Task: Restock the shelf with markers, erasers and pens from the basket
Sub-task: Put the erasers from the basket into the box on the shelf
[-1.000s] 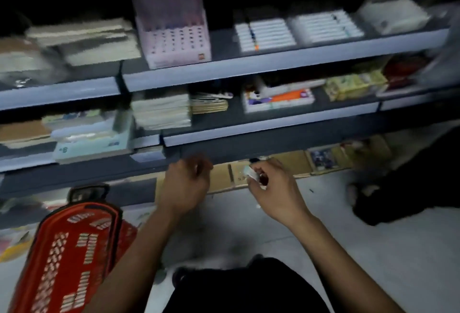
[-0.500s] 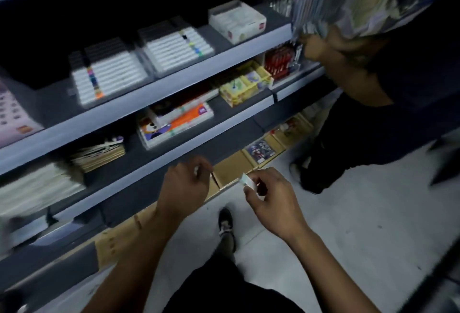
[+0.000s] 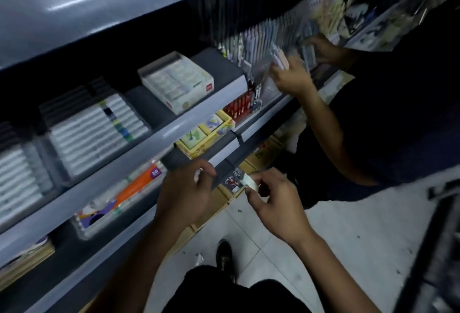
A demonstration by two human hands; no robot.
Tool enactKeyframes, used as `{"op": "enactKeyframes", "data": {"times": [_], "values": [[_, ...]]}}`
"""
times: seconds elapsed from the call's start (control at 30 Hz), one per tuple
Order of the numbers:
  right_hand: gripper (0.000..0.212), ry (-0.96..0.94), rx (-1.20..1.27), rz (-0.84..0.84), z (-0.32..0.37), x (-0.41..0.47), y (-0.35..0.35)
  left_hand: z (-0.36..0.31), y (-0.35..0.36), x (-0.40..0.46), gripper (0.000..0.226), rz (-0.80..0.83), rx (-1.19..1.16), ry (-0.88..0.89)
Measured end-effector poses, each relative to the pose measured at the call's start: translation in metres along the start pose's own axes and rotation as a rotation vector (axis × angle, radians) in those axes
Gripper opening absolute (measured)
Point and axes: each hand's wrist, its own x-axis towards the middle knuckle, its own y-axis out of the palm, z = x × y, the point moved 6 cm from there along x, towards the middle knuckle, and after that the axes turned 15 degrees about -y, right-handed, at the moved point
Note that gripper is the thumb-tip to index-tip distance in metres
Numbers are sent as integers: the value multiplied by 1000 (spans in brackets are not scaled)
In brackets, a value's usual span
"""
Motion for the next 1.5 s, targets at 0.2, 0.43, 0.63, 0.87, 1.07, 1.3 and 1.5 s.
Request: {"op": "enactKeyframes", "data": {"times": [0.2, 0.43, 0.63, 0.87, 1.07, 1.3, 1.5], "values": [[19, -133, 47, -33, 9, 75, -11, -33, -21, 30, 13, -97, -6, 102], [20, -357, 151, -18, 30, 158, -21, -61, -64, 42, 14, -377, -86, 179], [28, -517, 230, 123, 42, 217, -18, -66, -84, 45, 15, -545, -192, 88], [18, -688, 186, 294, 59, 268, -9, -63, -83, 46, 17, -692, -160, -53], [11, -752, 165, 428, 66, 282, 6, -56, -73, 42, 22, -730, -186, -125], [15, -816, 130, 523, 68, 275, 20, -53, -71, 42, 21, -728, -208, -104], [19, -822, 98, 600, 69, 268, 29, -47, -73, 44, 18, -718, -296, -127]]}}
